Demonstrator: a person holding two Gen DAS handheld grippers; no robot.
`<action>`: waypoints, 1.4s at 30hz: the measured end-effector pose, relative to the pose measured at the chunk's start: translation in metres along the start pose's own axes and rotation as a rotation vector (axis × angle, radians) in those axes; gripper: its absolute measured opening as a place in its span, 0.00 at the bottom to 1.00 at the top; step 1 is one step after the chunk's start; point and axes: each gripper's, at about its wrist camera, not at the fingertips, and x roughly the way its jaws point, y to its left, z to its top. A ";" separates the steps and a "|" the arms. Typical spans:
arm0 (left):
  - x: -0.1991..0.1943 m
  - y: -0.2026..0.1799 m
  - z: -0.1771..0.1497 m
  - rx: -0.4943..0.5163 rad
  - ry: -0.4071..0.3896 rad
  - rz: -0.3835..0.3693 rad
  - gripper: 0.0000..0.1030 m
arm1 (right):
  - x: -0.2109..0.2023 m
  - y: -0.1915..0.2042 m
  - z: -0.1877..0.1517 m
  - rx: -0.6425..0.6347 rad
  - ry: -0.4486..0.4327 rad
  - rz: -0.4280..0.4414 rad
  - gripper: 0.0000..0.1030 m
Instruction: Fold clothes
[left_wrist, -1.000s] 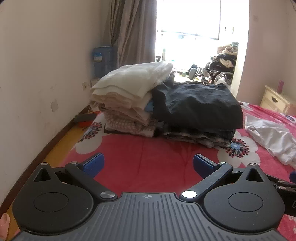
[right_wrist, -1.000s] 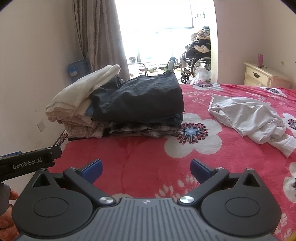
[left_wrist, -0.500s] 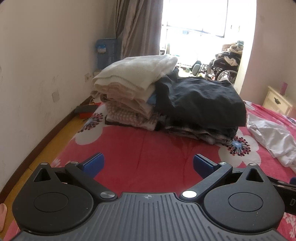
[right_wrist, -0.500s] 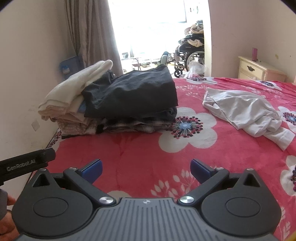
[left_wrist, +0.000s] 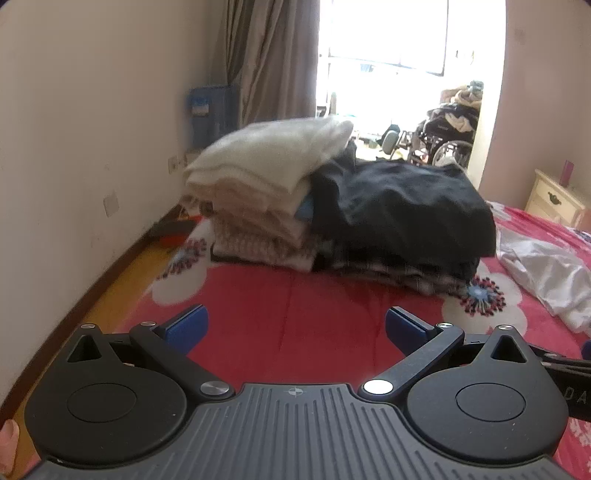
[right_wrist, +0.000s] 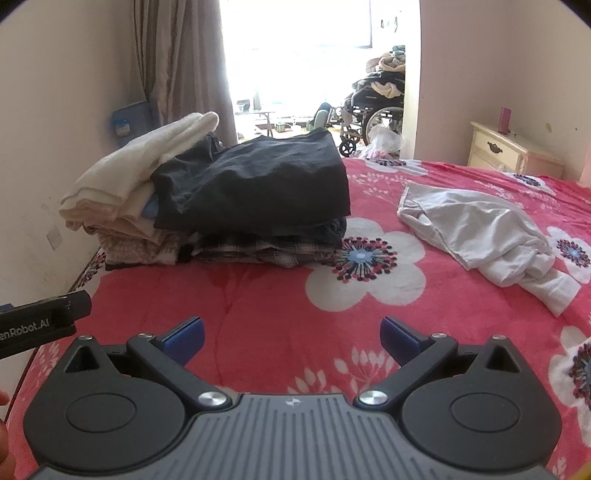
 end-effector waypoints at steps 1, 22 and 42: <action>0.000 -0.001 0.002 -0.001 -0.006 0.000 1.00 | 0.000 0.002 0.003 -0.002 -0.001 0.001 1.00; 0.006 -0.002 0.016 0.043 -0.069 -0.001 1.00 | 0.001 0.025 0.023 -0.055 -0.030 -0.004 1.00; 0.007 -0.001 0.017 0.047 -0.076 0.006 1.00 | 0.004 0.024 0.018 -0.061 -0.022 -0.015 1.00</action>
